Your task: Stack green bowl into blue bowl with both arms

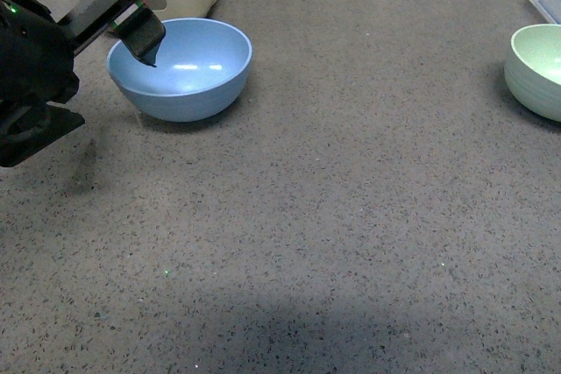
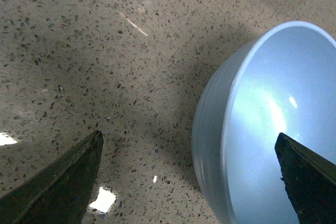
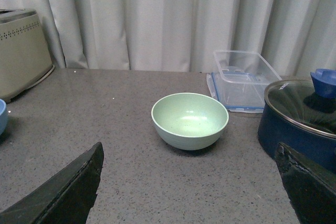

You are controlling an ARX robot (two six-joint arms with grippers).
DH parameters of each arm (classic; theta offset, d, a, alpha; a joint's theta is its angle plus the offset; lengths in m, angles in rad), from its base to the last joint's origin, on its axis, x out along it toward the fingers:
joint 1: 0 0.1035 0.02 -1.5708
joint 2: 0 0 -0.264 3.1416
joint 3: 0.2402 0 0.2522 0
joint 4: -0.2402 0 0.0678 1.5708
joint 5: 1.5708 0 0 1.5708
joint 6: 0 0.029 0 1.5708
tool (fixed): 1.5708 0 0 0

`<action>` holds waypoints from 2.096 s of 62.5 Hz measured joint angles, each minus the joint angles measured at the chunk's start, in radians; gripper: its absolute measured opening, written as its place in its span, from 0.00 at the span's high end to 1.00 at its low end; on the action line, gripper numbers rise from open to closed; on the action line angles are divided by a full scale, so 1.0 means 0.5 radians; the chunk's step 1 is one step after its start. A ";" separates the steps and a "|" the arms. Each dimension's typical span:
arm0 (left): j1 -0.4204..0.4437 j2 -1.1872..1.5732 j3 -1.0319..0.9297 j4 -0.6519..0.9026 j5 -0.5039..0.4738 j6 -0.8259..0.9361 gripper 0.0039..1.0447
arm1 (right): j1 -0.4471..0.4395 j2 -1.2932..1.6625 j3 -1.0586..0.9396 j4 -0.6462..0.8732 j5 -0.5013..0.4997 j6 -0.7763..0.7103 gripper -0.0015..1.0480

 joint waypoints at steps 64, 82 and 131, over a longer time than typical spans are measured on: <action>-0.287 -0.001 0.278 -0.170 0.027 0.393 0.96 | 0.000 0.000 0.000 0.000 -0.001 0.000 0.09; -0.761 0.095 0.387 -0.208 0.052 0.442 0.96 | 0.000 0.000 0.000 0.000 0.000 0.000 0.09; -0.683 0.166 0.290 -0.204 0.044 0.334 0.59 | 0.000 0.000 0.000 0.000 0.000 0.000 0.09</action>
